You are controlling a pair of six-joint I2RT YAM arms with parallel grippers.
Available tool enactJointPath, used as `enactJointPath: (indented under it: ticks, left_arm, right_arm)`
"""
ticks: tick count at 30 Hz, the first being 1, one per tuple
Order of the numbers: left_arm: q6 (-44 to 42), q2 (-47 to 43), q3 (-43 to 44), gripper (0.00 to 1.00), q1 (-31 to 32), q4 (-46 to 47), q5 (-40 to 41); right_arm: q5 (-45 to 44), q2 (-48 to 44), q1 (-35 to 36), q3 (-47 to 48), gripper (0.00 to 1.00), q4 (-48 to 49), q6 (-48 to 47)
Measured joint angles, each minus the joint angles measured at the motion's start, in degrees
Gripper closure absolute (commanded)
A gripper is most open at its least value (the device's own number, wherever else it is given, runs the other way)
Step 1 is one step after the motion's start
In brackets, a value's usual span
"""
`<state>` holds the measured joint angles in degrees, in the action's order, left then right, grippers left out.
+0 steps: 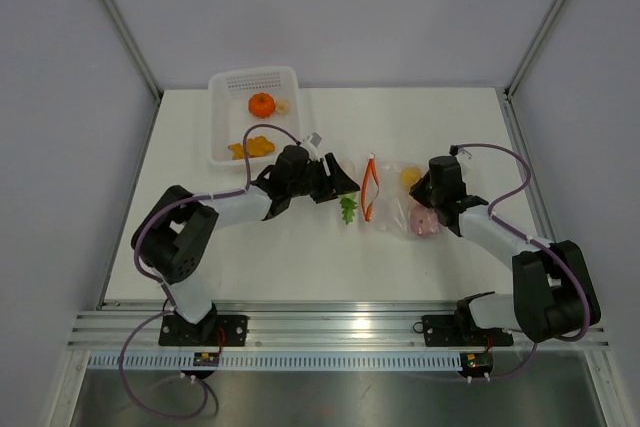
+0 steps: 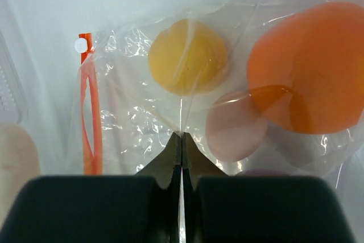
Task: Open the zip-top bag and remove the fake food
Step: Pick up the fake vegetable from the zipper food storage bag, then place the fake vegetable in the bin.
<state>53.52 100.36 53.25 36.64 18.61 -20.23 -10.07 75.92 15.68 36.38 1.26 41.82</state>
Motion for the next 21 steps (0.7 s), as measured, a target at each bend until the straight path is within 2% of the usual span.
enactJointPath:
  ticks: [12, 21]
  left_arm:
    - [-5.1, -9.3, -1.2, 0.7, -5.9, -7.5, 4.2]
    - [-6.2, -9.6, 7.4, 0.71, -12.0, -16.0, 4.6]
  right_arm:
    - [0.7, 0.9, -0.1, 0.0, 1.0, -0.2, -0.2]
    - [2.7, 2.1, -0.1, 0.0, 1.0, 0.0, -0.6]
